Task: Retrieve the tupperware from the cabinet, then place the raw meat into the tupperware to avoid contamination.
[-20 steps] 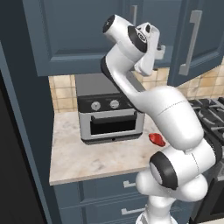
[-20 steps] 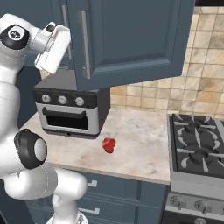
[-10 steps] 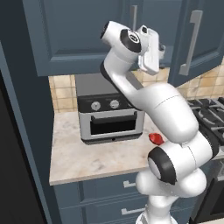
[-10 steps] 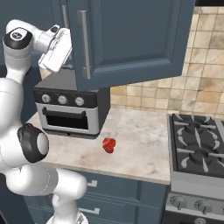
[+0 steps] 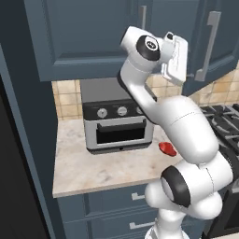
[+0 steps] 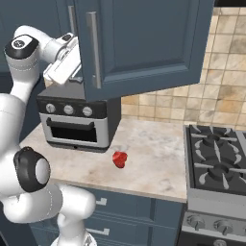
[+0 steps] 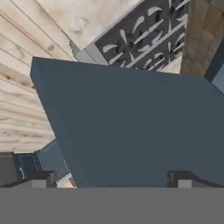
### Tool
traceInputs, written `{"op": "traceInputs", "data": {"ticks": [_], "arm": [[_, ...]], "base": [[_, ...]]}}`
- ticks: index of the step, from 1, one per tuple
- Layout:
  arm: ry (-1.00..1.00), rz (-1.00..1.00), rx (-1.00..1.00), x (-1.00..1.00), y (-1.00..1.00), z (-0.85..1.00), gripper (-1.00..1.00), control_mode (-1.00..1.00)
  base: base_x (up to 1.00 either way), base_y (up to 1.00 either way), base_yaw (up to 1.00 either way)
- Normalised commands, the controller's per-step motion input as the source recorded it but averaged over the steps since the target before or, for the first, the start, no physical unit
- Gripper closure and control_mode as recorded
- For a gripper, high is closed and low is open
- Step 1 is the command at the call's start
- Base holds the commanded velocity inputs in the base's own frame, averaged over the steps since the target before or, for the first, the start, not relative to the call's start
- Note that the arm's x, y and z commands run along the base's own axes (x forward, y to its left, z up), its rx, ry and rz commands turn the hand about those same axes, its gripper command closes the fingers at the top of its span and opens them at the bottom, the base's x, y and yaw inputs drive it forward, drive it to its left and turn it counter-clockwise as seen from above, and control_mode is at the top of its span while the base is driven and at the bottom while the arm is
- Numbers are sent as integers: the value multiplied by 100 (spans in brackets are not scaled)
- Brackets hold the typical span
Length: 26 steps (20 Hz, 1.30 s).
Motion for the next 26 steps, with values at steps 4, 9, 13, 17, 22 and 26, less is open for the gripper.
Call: {"op": "traceInputs", "data": {"ticks": [4,9,13,17,22,26], "arm": [[-1,-12,0,-72,-54,-8,-100,-100],[-1,-9,1,-80,-59,-2,-100,-100],[-3,-6,1,-84,-65,-2,-100,-100],[-3,-1,2,-64,-92,0,-100,-100],[-5,0,2,-38,-85,-6,-100,-100],[-5,1,0,-18,-82,-12,-100,-100]], "base": [[0,0,0],[0,0,0],[0,0,0],[0,0,0],[0,0,0],[0,0,0]]}}
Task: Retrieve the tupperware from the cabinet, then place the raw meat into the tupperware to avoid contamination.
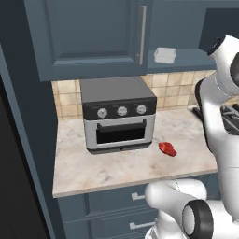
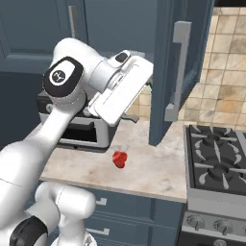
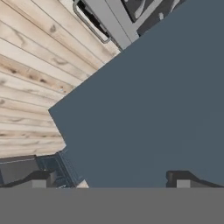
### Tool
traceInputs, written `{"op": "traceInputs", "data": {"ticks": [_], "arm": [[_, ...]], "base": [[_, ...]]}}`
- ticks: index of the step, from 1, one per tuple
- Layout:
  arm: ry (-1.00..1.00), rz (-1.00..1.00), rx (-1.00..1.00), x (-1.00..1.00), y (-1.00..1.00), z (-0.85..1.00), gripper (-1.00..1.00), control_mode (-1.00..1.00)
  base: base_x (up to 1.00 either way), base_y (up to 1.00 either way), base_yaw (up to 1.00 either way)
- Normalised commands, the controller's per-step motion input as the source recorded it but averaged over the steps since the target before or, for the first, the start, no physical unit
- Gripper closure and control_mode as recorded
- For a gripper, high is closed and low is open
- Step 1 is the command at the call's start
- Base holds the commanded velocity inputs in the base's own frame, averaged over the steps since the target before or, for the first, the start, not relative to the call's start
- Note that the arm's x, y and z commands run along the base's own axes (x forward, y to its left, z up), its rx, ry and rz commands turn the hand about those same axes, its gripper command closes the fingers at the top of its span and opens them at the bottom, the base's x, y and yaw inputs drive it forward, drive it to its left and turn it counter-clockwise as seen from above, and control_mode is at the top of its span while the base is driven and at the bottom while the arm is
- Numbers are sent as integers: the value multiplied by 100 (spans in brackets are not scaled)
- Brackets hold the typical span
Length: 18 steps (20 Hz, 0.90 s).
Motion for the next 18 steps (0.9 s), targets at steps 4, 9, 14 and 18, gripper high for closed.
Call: {"op": "traceInputs", "data": {"ticks": [4,9,14,18], "arm": [[-2,6,0,0,-74,-20,-100,-100],[0,14,-3,-5,-30,-24,-100,-100],[0,9,-1,0,-23,-5,-100,-100],[-1,-3,0,0,6,-3,-100,-100]], "base": [[0,0,0],[0,0,0],[0,0,0],[0,0,0]]}}
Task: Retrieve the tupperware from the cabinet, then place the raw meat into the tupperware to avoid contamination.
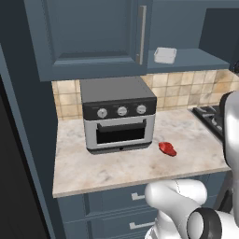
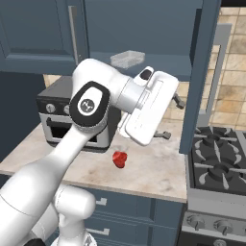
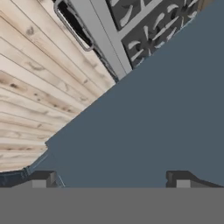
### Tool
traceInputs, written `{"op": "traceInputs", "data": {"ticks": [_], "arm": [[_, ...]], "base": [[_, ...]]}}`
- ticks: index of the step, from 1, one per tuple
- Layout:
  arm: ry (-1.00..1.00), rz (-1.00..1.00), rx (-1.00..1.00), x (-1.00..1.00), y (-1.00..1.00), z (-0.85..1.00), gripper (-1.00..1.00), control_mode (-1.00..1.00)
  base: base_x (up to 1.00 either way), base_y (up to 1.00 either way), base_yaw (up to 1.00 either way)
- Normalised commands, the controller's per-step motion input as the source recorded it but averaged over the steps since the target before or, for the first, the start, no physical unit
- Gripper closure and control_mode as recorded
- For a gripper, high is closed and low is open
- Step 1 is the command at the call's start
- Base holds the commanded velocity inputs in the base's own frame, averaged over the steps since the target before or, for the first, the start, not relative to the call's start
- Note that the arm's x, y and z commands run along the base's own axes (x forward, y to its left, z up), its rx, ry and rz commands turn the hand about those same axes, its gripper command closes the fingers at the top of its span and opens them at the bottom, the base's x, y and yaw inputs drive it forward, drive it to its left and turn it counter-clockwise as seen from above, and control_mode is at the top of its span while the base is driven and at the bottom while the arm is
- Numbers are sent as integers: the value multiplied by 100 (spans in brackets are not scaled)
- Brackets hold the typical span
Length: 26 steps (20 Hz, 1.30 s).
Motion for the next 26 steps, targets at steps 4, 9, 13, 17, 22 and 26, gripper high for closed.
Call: {"op": "traceInputs", "data": {"ticks": [4,9,13,17,22,26], "arm": [[-16,-22,11,-2,51,-14,-100,-100],[-10,-23,8,1,49,13,-100,-100],[-10,-22,7,1,50,31,-100,-100],[-16,-27,3,0,44,2,-100,-100],[-24,-29,11,0,35,0,-100,-100],[-27,-26,24,0,27,0,-100,-100]], "base": [[0,0,0],[0,0,0],[0,0,0],[0,0,0],[0,0,0],[0,0,0]]}}
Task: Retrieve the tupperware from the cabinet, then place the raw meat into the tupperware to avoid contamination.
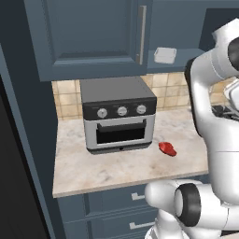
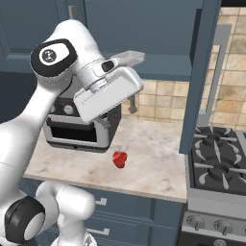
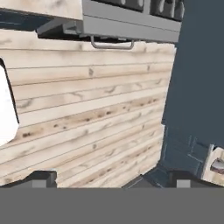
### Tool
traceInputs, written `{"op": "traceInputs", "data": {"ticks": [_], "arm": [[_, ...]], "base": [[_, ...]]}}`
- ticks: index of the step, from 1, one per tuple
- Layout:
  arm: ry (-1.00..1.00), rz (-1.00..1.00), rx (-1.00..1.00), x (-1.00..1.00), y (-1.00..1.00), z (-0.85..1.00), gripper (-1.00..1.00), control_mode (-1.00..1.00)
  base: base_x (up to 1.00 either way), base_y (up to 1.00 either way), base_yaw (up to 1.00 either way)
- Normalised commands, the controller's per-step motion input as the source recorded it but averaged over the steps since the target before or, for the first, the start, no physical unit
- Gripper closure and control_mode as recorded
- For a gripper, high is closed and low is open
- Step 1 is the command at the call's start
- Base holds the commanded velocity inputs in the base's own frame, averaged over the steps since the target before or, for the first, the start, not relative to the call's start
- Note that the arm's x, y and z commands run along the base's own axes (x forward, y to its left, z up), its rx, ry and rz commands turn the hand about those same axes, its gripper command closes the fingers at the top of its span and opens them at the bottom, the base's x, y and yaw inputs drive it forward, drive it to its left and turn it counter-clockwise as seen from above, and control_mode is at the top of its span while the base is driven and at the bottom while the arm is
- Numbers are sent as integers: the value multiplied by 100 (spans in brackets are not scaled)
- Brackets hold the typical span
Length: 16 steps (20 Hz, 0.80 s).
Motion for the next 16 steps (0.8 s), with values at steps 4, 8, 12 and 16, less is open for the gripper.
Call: {"op": "traceInputs", "data": {"ticks": [4,8,12,16], "arm": [[-31,-21,30,-7,32,1,-100,-100],[-42,-14,20,0,16,-13,-100,-100],[-50,-14,13,0,28,-13,-100,-100],[-50,-13,8,-1,41,-10,-100,-100]], "base": [[0,0,0],[0,0,0],[0,0,0],[0,0,0]]}}
